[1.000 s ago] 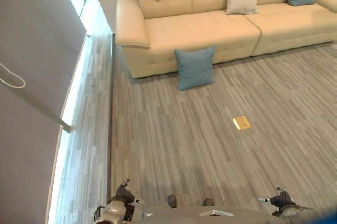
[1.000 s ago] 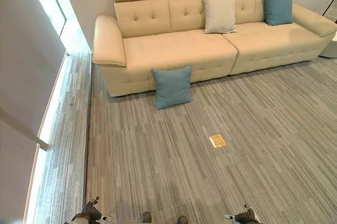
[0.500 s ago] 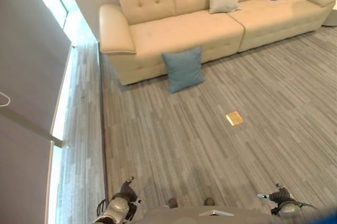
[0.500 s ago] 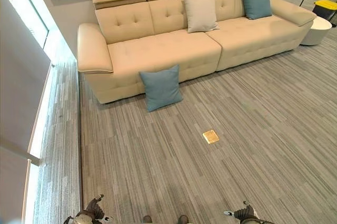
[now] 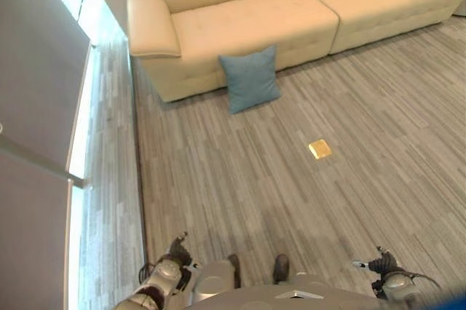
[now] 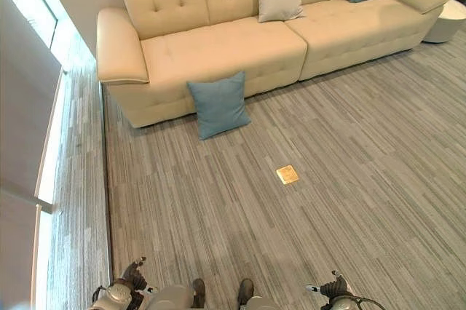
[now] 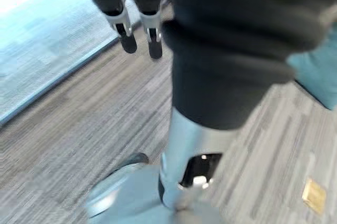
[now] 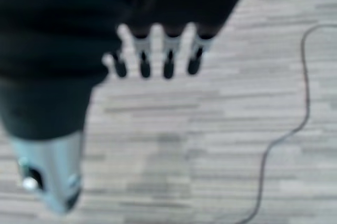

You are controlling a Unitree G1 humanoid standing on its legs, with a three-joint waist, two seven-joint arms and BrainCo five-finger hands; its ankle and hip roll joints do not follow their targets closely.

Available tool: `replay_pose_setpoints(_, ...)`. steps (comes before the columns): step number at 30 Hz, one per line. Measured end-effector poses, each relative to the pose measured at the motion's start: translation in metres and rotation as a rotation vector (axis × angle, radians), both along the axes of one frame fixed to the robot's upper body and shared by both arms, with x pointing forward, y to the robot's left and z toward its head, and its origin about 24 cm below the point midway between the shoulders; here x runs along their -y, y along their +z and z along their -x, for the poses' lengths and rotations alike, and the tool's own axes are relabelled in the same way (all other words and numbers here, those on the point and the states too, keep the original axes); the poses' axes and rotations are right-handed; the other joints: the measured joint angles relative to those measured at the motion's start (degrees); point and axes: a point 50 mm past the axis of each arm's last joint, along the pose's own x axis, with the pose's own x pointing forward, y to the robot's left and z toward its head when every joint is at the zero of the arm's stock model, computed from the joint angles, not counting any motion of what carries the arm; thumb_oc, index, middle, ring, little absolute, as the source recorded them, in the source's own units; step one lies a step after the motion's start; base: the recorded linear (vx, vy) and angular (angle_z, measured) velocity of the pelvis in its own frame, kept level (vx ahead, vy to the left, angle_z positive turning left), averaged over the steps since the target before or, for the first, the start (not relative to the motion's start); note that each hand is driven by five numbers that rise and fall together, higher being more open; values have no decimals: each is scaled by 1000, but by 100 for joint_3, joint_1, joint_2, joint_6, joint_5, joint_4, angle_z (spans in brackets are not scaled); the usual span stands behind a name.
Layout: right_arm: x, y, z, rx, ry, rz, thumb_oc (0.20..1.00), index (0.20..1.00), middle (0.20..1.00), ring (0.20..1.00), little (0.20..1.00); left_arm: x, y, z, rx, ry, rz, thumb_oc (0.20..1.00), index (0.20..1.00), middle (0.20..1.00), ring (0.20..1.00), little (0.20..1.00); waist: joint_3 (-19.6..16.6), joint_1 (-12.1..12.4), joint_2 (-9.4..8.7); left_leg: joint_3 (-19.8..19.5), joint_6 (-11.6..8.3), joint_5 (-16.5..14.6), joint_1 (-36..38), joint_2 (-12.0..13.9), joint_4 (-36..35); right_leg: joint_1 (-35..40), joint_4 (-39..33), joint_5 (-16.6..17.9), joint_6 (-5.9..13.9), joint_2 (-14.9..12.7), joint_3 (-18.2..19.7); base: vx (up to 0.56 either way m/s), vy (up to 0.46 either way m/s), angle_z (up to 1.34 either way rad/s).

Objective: Pick up all the scattered cushions and arrange them neatly on the sofa.

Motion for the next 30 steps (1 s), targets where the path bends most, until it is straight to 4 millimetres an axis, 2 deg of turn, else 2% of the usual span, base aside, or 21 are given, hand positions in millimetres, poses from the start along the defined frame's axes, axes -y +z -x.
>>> replay_pose_setpoints(1, 0, 0, 0, -2, 3, 1, 1000, 1000, 1000, 1000, 1000, 0, -1, 3, -14, 4, -1, 1000, 1000, 1000, 1000, 1000, 6, 7, 6, -56, -14, -38, -73, -57, -38, -5, 0, -15, -17, 4, 12, 125, 31, 3)
replay_pose_setpoints(4, -1, 2, -8, 15, 12, 1, 1000, 1000, 1000, 1000, 1000, 4, -2, 2, -17, 1, 9, 1000, 1000, 1000, 1000, 1000, 52, 115, 19, -208, -14, 53, -16, -148, -1356, -75, -15, -17, -16, 6, 108, 186, 66, -15)
replay_pose_setpoints(5, -2, 4, -16, 31, 23, 3, 1000, 1000, 1000, 1000, 1000, 3, -4, 9, -39, 6, 10, 1000, 1000, 1000, 1000, 1000, 57, 182, 68, -266, -54, 200, -1, -195, -2135, -60, -20, -68, 43, 64, 214, 277, 117, -31)
replay_pose_setpoints(7, -2, 8, -26, 54, 31, 6, 1000, 1000, 1000, 1000, 1000, 4, -5, 11, -50, 8, 10, 1000, 1000, 1000, 1000, 1000, 101, 275, 120, -302, -167, 398, 2, -202, -2879, -30, -20, -110, 51, 115, 313, 207, 115, -32)
replay_pose_setpoints(9, -3, 11, -36, 76, 43, 7, 1000, 1000, 1000, 1000, 1000, 3, -7, 14, -63, 13, 15, 1000, 1000, 1000, 1000, 1000, 107, 383, 279, -418, -105, 461, -29, -177, -2886, 89, -17, -150, 165, 250, 579, 192, 135, -76)
replay_pose_setpoints(10, -5, 10, -34, 71, 52, 5, 1000, 1000, 1000, 1000, 1000, 4, -9, 23, -84, 23, 21, 1000, 1000, 1000, 1000, 1000, 23, 505, 241, -823, -40, 491, 42, -231, -2706, 176, 11, -251, 164, 242, 811, 254, 204, -113)
replay_pose_setpoints(12, -3, 11, -34, 66, 64, 15, 1000, 1000, 1000, 1000, 1000, 6, -11, 26, -91, 23, 27, 1000, 1000, 1000, 1000, 1000, -122, 503, 350, -806, -20, 501, 196, -252, -2455, 293, 26, -358, 289, 240, 975, 286, 241, -81)
replay_pose_setpoints(13, -2, 7, -25, 28, 52, 19, 1000, 1000, 1000, 1000, 1000, 9, -12, 32, -98, 33, 38, 1000, 1000, 1000, 1000, 1000, -222, 561, 415, -613, 461, 591, 477, -132, -2611, 217, 438, -708, 370, 186, 1053, 149, 138, -75)
replay_pose_setpoints(14, -7, 4, -23, 14, 65, 8, 1000, 1000, 1000, 1000, 1000, 7, -10, 26, -78, 30, 35, 1000, 1000, 1000, 1000, 1000, -272, 560, 306, -447, 567, 478, 576, -231, -2663, 61, 913, -843, 535, 33, 946, 202, 205, -81)
replay_pose_setpoints(16, -10, 2, -20, 7, 75, -1, 1000, 1000, 1000, 1000, 1000, 3, -8, 22, -68, 35, 27, 1000, 1000, 1000, 1000, 1000, -276, 522, 241, -288, 751, 463, 717, -281, -2680, -339, 2074, -1251, 795, -220, 555, 115, 219, -40)
replay_pose_setpoints(17, -10, 1, -17, -11, 82, 4, 1000, 1000, 1000, 1000, 1000, 0, -3, 6, -30, 26, 18, 1000, 1000, 1000, 1000, 1000, -284, 492, 152, -249, 900, 296, 904, -434, -2637, -791, 3223, -1181, 1092, -463, 564, 231, 306, 7)
replay_pose_setpoints(18, -10, 0, -14, -16, 81, 3, 1000, 1000, 1000, 1000, 1000, -1, 1, -4, -2, 26, 17, 1000, 1000, 1000, 1000, 1000, -211, 348, 158, -316, 1118, 163, 1127, -549, -2580, -1506, 4992, -577, 1326, -798, 431, 198, 220, 18)
replay_pose_setpoints(19, -11, -2, -10, -28, 78, -2, 1000, 1000, 1000, 1000, 1000, 0, 3, -9, 19, 30, 25, 1000, 1000, 1000, 1000, 1000, -202, 316, 191, -422, 1234, -13, 1254, -601, -2547, -1727, 5335, -604, 1336, -889, 371, 347, 67, 31)
replay_pose_setpoints(20, -13, -1, -14, -15, 85, -9, 1000, 1000, 1000, 1000, 1000, 1, 3, -10, 38, 56, 43, 1000, 1000, 1000, 1000, 1000, -215, 293, 204, -506, 1341, -69, 1373, -626, -2531, -1971, 5307, -719, 1257, -985, 250, 294, -47, 16)
replay_pose_setpoints(22, -18, 0, -19, 1, 102, -20, 1000, 1000, 1000, 1000, 1000, 3, 5, -15, 50, 54, 49, 1000, 1000, 1000, 1000, 1000, -160, 202, 257, -616, 1320, -193, 1502, -675, -2601, -2160, 4573, -784, 1264, -1039, 116, 317, -88, 24)
replay_pose_setpoints(23, -19, 0, -22, 4, 112, -24, 1000, 1000, 1000, 1000, 1000, 3, 5, -15, 51, 62, 54, 1000, 1000, 1000, 1000, 1000, -130, 199, 182, -593, 1289, -136, 1585, -702, -2640, -2115, 3483, -730, 1265, -1030, -18, 346, -141, 28)
replay_pose_setpoints(25, -22, 1, -26, 17, 119, -33, 1000, 1000, 1000, 1000, 1000, 2, 4, -12, 41, 82, 57, 1000, 1000, 1000, 1000, 1000, -31, 189, 142, -694, 1083, -342, 1700, -781, -2643, -2227, 2487, -495, 1363, -1055, -124, 342, -137, 24)
replay_pose_setpoints(26, -27, 2, -31, 28, 124, -44, 1000, 1000, 1000, 1000, 1000, -3, 1, -4, 10, 117, 50, 1000, 1000, 1000, 1000, 1000, -16, 172, 88, -719, 1151, -371, 1767, -812, -2649, -2148, 1276, -124, 1390, -1009, -181, 347, -147, 22)
replay_pose_setpoints(27, -28, 1, -29, 23, 123, -49, 1000, 1000, 1000, 1000, 1000, -5, 0, 0, 3, 136, 51, 1000, 1000, 1000, 1000, 1000, 17, 134, 47, -783, 1052, -488, 1845, -842, -2657, -2237, 994, 61, 1449, -1021, -175, 466, -212, 24)
replay_pose_setpoints(28, -30, 1, -33, 32, 125, -53, 1000, 1000, 1000, 1000, 1000, -7, -2, 6, -9, 162, 54, 1000, 1000, 1000, 1000, 1000, 19, 130, 25, -813, 1098, -544, 1958, -849, -2664, -2210, 691, 259, 1458, -1015, -192, 322, -160, 19)
replay_pose_setpoints(30, -30, 0, -29, 20, 121, -57, 1000, 1000, 1000, 1000, 1000, -9, -6, 21, -46, 185, 51, 1000, 1000, 1000, 1000, 1000, 21, 91, 7, -901, 1024, -763, 2292, -840, -2694, -2134, 746, 463, 1398, -1061, -383, 275, -136, 23)
